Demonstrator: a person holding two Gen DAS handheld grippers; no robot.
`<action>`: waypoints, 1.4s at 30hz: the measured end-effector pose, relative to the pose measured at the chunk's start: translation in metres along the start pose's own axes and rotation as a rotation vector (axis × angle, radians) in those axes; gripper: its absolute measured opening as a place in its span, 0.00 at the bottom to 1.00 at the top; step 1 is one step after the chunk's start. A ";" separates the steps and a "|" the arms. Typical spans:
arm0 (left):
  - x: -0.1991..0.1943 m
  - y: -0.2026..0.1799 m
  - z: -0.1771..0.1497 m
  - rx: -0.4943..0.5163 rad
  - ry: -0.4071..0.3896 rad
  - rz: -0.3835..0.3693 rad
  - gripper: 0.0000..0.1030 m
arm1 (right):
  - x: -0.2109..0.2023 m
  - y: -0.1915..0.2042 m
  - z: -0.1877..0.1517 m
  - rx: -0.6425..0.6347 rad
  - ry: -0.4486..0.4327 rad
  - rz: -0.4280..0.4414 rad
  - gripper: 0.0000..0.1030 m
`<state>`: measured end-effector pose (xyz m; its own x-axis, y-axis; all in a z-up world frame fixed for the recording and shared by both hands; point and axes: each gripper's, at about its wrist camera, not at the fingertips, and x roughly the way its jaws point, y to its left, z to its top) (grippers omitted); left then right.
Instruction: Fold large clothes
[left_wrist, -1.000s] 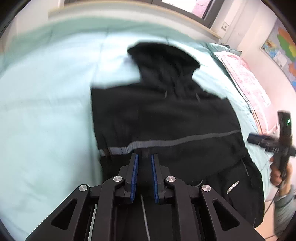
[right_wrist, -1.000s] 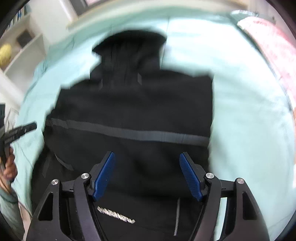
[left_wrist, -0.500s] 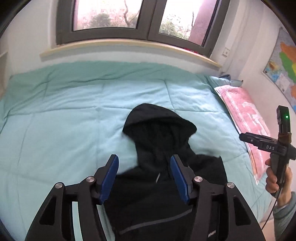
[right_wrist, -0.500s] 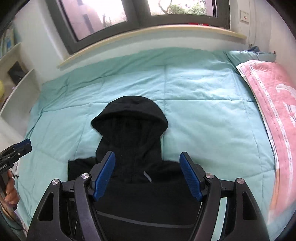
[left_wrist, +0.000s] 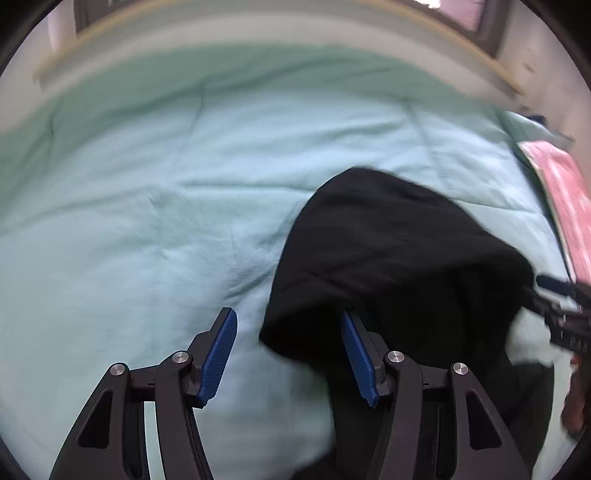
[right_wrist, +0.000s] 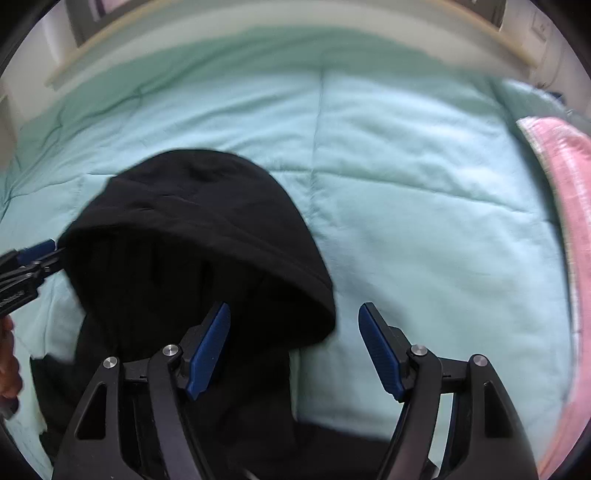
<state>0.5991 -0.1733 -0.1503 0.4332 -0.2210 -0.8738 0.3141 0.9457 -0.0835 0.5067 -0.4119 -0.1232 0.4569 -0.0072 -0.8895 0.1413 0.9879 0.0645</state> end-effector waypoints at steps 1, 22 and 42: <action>0.015 0.003 0.003 -0.018 0.005 0.006 0.27 | 0.012 0.001 0.004 -0.004 0.011 -0.019 0.38; -0.013 0.064 -0.058 -0.040 -0.015 -0.251 0.38 | -0.010 -0.056 -0.040 -0.015 0.057 0.221 0.40; 0.075 0.007 -0.024 -0.009 0.100 -0.329 0.38 | 0.060 -0.006 -0.022 -0.150 0.073 0.271 0.57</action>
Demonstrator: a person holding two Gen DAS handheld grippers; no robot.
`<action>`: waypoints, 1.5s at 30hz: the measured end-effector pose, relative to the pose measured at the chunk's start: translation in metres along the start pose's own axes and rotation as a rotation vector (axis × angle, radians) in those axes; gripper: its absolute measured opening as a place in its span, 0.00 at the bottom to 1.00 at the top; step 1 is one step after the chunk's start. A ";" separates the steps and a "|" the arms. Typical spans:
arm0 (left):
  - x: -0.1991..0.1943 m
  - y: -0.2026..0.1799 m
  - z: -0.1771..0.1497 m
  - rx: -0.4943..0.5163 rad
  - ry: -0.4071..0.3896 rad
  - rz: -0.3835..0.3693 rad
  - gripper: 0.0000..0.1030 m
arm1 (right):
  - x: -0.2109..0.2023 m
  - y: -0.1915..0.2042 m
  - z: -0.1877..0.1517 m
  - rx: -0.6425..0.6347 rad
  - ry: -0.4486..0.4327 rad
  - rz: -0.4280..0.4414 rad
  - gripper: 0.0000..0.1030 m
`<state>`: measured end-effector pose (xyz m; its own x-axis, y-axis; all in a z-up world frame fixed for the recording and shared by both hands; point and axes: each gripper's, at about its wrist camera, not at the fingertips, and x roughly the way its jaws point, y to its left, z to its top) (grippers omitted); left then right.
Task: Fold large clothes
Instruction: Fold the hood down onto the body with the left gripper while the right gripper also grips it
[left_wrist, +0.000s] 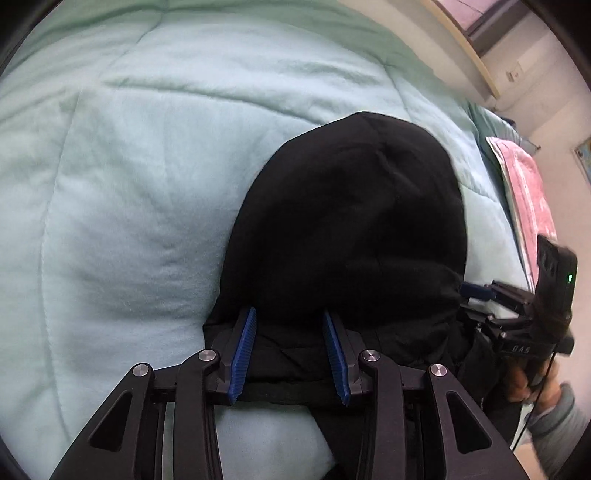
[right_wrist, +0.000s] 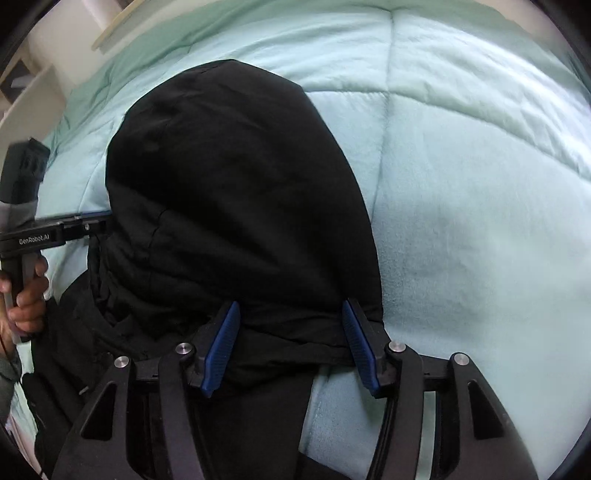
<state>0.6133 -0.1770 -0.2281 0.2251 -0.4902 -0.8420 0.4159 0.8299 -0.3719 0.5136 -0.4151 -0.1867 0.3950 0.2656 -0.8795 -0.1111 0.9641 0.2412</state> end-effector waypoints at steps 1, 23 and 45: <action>-0.008 -0.003 0.000 0.021 -0.006 0.002 0.38 | -0.007 0.002 0.004 -0.017 0.013 -0.002 0.57; 0.015 0.026 0.092 -0.099 0.009 -0.304 0.78 | 0.020 -0.029 0.111 0.068 0.027 0.223 0.71; -0.215 -0.128 -0.123 0.390 -0.213 -0.186 0.17 | -0.211 0.123 -0.095 -0.261 -0.284 0.046 0.15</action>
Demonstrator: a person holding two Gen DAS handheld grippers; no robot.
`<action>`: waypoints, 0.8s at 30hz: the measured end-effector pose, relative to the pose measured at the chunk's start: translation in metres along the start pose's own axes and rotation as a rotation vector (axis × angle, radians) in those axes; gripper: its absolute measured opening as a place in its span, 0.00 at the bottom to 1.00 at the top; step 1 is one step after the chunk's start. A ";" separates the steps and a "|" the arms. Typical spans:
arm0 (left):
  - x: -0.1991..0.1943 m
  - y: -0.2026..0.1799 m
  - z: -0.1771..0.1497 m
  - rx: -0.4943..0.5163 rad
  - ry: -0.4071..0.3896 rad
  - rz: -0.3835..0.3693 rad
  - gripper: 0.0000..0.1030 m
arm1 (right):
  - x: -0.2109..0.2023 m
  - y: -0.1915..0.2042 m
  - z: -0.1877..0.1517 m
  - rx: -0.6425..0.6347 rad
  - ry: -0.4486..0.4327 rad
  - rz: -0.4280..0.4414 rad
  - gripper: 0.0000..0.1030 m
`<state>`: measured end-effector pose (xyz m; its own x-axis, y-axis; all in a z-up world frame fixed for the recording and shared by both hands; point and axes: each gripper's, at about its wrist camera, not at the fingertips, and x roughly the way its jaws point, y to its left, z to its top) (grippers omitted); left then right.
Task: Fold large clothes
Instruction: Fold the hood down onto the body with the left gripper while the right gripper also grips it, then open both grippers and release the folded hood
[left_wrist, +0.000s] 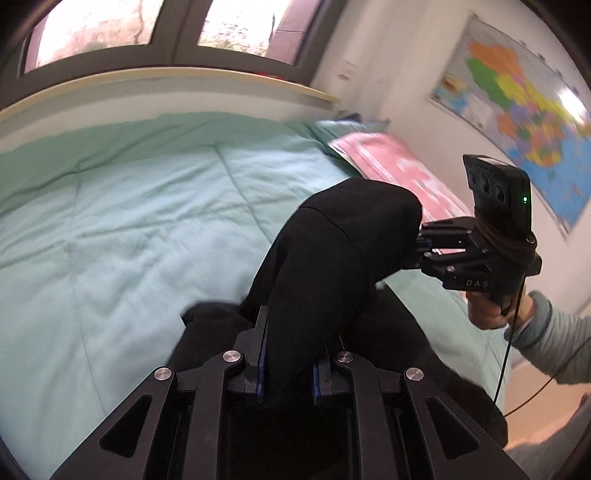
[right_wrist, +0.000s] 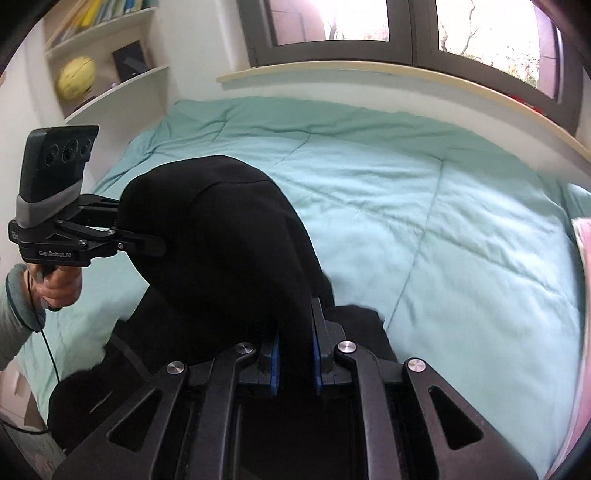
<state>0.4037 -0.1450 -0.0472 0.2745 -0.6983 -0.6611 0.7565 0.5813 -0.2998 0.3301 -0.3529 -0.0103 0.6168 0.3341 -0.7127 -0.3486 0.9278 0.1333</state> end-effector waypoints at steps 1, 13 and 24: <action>-0.008 -0.009 -0.011 0.004 0.005 -0.001 0.18 | -0.009 0.011 -0.012 -0.003 0.009 -0.012 0.15; 0.029 -0.065 -0.200 -0.136 0.247 0.170 0.25 | 0.016 0.083 -0.182 0.058 0.341 -0.086 0.21; -0.083 -0.075 -0.165 -0.213 0.035 0.119 0.47 | -0.044 0.074 -0.109 0.235 0.183 -0.063 0.59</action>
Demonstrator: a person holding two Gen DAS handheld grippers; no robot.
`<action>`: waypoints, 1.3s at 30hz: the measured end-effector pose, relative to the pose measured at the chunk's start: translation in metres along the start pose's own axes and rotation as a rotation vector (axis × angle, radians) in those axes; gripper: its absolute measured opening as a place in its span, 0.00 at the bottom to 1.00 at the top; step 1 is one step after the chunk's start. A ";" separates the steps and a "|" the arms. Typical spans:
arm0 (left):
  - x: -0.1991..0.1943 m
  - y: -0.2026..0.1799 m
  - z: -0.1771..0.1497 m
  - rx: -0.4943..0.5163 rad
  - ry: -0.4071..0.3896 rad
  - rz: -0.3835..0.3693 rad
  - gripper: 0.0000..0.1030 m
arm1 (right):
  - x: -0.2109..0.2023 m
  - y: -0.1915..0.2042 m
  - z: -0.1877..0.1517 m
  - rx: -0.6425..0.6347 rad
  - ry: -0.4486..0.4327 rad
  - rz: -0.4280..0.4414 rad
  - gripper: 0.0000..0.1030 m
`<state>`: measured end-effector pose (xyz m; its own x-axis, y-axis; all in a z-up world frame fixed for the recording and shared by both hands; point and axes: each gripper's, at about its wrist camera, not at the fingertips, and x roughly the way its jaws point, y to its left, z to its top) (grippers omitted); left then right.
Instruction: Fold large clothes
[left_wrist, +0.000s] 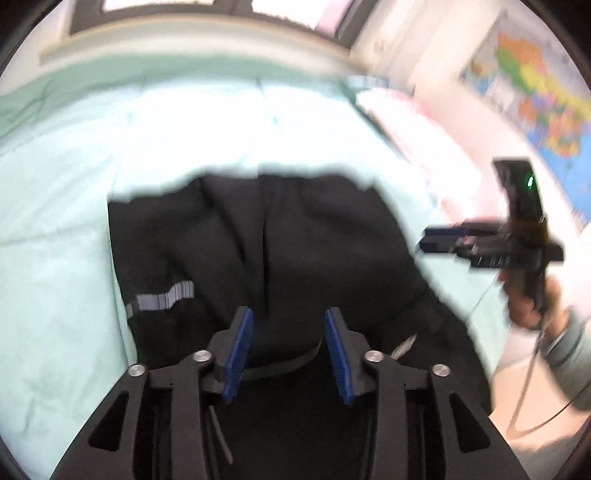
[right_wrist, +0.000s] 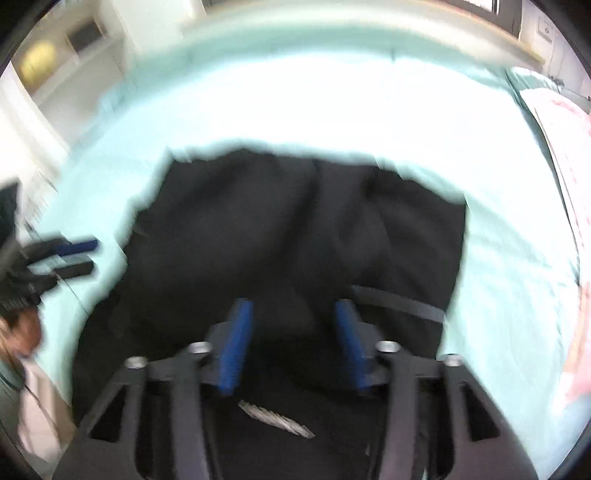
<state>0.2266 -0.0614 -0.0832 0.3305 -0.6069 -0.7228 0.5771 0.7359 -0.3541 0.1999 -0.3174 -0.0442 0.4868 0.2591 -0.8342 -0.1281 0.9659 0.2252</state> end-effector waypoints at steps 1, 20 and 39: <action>-0.003 0.004 0.009 -0.029 -0.028 -0.033 0.51 | 0.000 0.007 0.009 0.009 -0.019 0.033 0.61; 0.070 0.032 -0.011 -0.221 0.097 -0.103 0.51 | 0.067 0.009 -0.015 0.043 0.030 0.071 0.61; 0.090 0.005 -0.089 -0.054 0.069 0.015 0.49 | 0.101 0.030 -0.113 -0.028 0.020 -0.021 0.58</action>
<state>0.1931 -0.0855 -0.2026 0.2860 -0.5748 -0.7667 0.5309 0.7611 -0.3726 0.1474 -0.2618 -0.1787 0.4721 0.2381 -0.8488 -0.1421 0.9708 0.1933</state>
